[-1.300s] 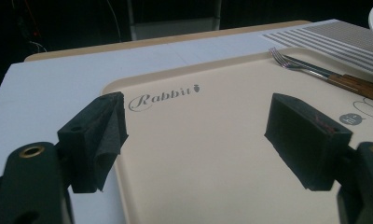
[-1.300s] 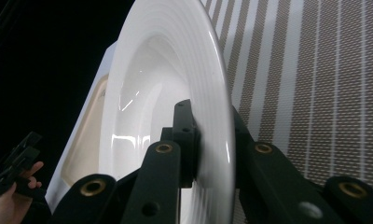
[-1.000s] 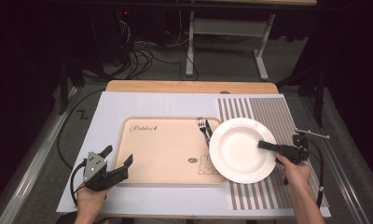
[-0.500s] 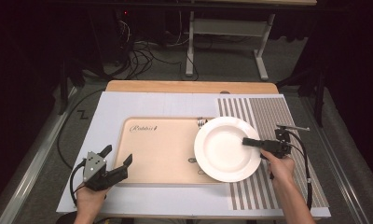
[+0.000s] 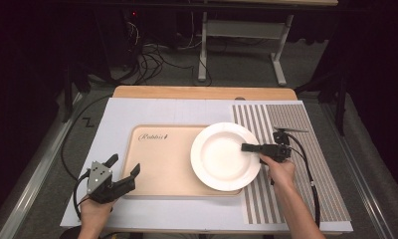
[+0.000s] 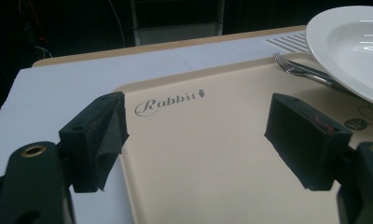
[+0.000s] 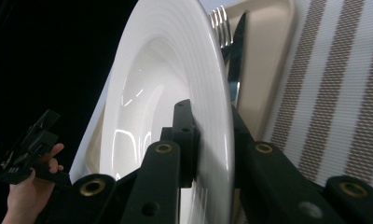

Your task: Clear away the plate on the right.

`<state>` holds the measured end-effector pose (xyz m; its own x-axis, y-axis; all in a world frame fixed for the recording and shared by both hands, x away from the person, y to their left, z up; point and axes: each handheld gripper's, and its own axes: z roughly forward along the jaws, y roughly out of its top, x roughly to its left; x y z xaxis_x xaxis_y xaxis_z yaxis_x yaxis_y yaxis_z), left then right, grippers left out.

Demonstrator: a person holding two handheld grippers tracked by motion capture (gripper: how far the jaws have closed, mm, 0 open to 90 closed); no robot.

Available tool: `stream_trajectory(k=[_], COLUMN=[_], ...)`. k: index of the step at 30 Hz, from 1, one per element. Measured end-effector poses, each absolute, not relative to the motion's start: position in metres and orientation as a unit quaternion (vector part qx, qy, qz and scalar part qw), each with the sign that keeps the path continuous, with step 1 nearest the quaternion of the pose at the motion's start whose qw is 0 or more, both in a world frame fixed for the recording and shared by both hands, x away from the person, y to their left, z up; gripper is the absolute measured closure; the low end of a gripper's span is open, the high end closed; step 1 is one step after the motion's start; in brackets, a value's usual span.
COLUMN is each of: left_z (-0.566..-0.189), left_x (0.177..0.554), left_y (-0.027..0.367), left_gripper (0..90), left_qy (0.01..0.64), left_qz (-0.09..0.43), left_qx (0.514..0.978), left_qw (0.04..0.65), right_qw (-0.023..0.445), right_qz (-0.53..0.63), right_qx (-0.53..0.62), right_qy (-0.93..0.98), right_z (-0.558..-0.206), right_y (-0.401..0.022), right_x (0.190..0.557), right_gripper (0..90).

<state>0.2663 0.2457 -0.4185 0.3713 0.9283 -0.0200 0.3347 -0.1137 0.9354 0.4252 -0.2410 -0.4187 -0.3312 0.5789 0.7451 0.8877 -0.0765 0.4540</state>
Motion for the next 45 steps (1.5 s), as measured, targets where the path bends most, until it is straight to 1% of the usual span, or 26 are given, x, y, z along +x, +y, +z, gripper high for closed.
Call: stream_trajectory(k=[15, 21, 31, 40, 45], left_z=[-0.418, -0.418, -0.418, -0.418, -0.418], left_x=[0.266, 0.266, 0.266, 0.266, 0.266], left_y=[0.249, 0.25, 0.25, 0.249, 0.249], left_gripper=[21.3, 21.3, 21.3, 21.3, 21.3], left_qy=[0.467, 0.467, 0.467, 0.466, 0.465], left_qz=[0.314, 0.313, 0.313, 0.313, 0.314], left_qx=[0.676, 0.676, 0.676, 0.677, 0.676], left_qw=[0.476, 0.477, 0.478, 0.477, 0.477], right_qw=[0.163, 0.154, 0.156, 0.169, 0.167], right_qz=[-0.463, -0.448, -0.437, -0.431, -0.425], right_qx=[-0.555, -0.55, -0.55, -0.554, -0.55], right_qy=[-0.672, -0.688, -0.695, -0.692, -0.7], right_z=[-0.42, -0.421, -0.426, -0.43, -0.429], right_y=[-0.201, -0.185, -0.16, -0.139, -0.128], right_x=[0.436, 0.439, 0.445, 0.448, 0.449], right_gripper=[82.4, 82.3, 82.1, 82.2, 82.5])
